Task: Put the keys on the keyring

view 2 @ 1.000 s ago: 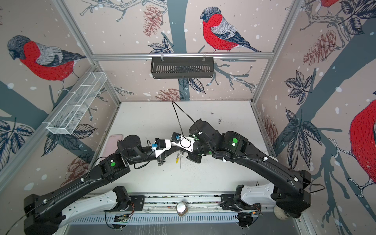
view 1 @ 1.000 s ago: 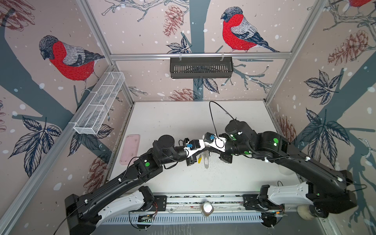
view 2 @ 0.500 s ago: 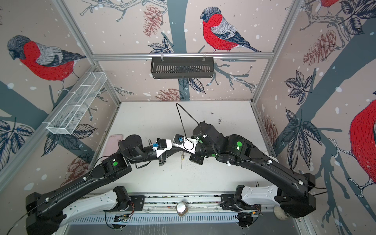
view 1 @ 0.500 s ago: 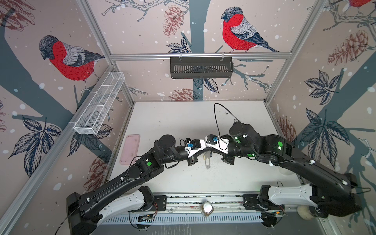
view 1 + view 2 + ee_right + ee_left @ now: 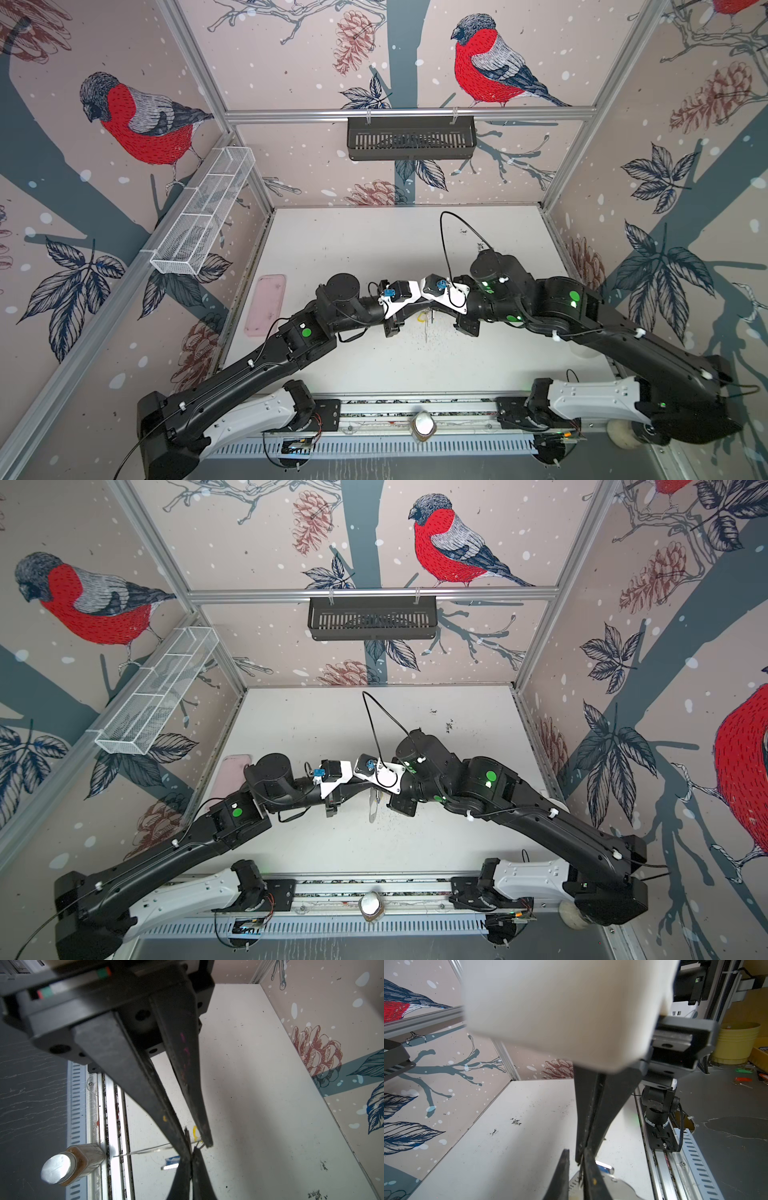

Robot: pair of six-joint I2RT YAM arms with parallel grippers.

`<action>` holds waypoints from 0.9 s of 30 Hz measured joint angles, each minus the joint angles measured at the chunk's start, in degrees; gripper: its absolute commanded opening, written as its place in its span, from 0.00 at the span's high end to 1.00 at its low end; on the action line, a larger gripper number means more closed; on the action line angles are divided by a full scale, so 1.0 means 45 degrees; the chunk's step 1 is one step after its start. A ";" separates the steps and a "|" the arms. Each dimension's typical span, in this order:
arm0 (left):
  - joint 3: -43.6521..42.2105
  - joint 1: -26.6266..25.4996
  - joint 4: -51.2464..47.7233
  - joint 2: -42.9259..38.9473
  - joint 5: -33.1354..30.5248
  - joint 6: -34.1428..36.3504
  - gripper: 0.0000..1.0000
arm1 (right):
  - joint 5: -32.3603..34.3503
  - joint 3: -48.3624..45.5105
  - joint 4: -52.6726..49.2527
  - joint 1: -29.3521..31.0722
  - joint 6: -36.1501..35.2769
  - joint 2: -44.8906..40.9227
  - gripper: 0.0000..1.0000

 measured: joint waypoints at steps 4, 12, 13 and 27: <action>0.0000 0.0044 -0.0010 -0.0068 -0.0063 -0.0010 0.83 | -0.0034 -0.0034 0.0151 0.0000 0.0000 -0.0005 1.00; 0.0000 0.0053 -0.0039 -0.0063 0.0102 -0.0005 0.87 | -0.0029 -0.0039 0.0189 0.0000 -0.0005 -0.0034 1.00; 0.0005 0.0063 -0.0049 -0.0039 0.0126 -0.0005 0.88 | -0.0029 -0.0039 0.0189 0.0005 -0.0010 -0.0034 1.00; -0.0039 0.0117 0.0102 0.0219 0.0529 0.0034 1.00 | 0.0219 -0.0495 0.0495 0.0019 -0.0024 -0.0393 1.00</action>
